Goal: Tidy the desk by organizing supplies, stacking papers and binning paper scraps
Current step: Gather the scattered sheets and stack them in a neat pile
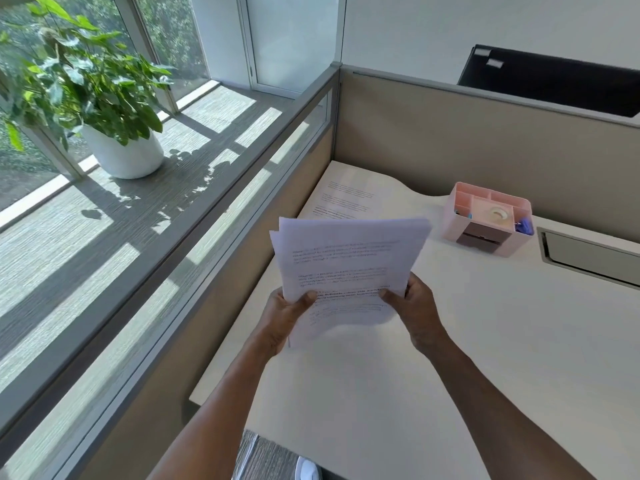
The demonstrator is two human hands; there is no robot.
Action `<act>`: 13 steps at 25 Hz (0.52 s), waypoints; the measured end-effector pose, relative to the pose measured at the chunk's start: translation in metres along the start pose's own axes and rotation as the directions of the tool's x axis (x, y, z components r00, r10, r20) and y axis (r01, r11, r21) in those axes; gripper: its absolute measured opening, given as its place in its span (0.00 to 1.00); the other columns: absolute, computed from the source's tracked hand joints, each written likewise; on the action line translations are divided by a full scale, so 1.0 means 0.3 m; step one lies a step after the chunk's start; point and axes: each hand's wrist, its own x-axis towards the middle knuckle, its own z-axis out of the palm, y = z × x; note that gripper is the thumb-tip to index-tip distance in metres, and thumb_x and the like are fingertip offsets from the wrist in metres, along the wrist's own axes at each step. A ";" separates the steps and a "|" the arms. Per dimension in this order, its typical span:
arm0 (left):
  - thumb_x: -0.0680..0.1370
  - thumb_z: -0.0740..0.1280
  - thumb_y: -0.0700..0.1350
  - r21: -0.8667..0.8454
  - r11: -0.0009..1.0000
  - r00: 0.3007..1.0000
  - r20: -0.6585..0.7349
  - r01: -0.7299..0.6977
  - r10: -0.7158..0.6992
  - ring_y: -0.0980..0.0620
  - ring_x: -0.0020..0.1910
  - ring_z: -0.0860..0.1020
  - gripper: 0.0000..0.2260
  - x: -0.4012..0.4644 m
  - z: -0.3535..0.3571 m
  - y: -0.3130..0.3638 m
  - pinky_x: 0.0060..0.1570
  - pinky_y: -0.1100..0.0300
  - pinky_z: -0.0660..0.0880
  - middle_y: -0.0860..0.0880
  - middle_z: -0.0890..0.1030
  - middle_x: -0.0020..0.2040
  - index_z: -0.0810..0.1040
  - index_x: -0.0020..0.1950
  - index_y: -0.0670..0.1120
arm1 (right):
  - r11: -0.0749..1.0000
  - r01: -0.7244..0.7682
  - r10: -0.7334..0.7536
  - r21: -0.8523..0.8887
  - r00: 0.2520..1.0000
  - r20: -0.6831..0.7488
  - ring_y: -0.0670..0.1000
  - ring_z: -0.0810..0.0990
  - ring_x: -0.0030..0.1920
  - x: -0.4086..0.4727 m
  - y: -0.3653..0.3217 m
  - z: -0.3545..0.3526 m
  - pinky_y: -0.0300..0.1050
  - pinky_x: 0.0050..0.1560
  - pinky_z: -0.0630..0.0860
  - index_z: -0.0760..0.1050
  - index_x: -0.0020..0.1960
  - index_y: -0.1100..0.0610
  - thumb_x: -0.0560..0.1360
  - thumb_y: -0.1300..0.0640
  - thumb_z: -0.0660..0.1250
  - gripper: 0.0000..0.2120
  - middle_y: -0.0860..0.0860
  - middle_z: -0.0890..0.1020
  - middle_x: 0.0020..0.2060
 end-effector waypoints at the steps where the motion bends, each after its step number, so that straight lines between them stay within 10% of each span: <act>1: 0.72 0.75 0.43 0.018 1.000 1.000 -0.004 -0.010 0.010 0.44 0.56 0.84 0.15 0.002 0.007 -0.004 0.51 0.54 0.82 0.43 0.85 0.57 0.84 0.58 0.45 | 0.999 0.018 -0.019 -0.030 1.000 -0.018 0.49 0.84 0.49 -0.006 0.000 0.001 0.41 0.46 0.81 0.79 0.55 0.53 0.71 0.62 0.76 0.15 0.49 0.86 0.50; 13: 0.69 0.78 0.44 0.068 0.995 0.995 -0.064 -0.073 0.077 0.46 0.50 0.85 0.11 0.000 0.062 -0.014 0.45 0.55 0.82 0.47 0.87 0.52 0.87 0.50 0.53 | 0.984 0.084 -0.116 -0.157 0.970 -0.213 0.50 0.85 0.47 -0.059 -0.011 0.063 0.48 0.46 0.82 0.79 0.53 0.55 0.67 0.52 0.76 0.17 0.49 0.86 0.47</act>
